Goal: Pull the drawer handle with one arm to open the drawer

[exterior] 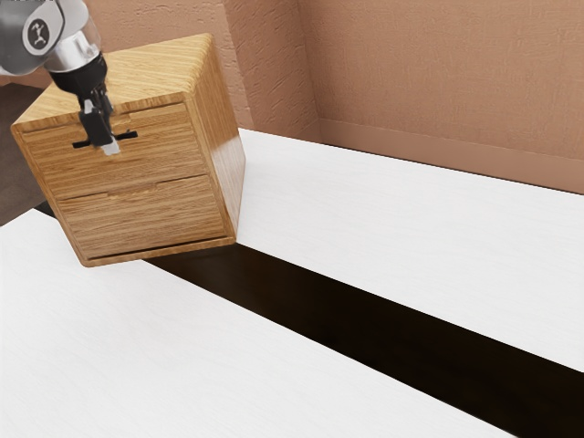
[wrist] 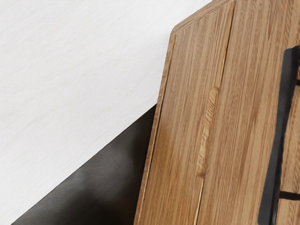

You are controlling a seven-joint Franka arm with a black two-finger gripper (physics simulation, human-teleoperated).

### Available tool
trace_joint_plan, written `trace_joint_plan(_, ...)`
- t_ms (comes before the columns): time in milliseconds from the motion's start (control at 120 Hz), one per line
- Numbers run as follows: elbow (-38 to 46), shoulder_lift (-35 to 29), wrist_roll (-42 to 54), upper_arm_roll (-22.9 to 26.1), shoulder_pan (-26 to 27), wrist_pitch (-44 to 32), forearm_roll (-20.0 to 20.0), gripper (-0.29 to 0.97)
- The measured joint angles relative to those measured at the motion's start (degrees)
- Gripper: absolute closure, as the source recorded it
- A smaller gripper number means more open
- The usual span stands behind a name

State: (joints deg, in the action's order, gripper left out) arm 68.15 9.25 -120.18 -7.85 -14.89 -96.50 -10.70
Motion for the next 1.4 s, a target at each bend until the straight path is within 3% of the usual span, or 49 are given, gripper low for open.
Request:
trace_joint_plan(542,-1.1,5.29,-0.66,-1.88,-0.56,-5.11,0.13,0.0)
trace_joint_plan(933,-1.0,5.84,-0.14,-3.7,-1.45,-6.28,0.02,0.0)
trace_joint_plan(1183,0.02,5.97,-0.08,-3.67,0.21,-7.22,-2.65,0.0)
trace_joint_plan(1400,6.24,2.42,-0.13,-3.66,0.72,-9.91,-3.08,0.0)
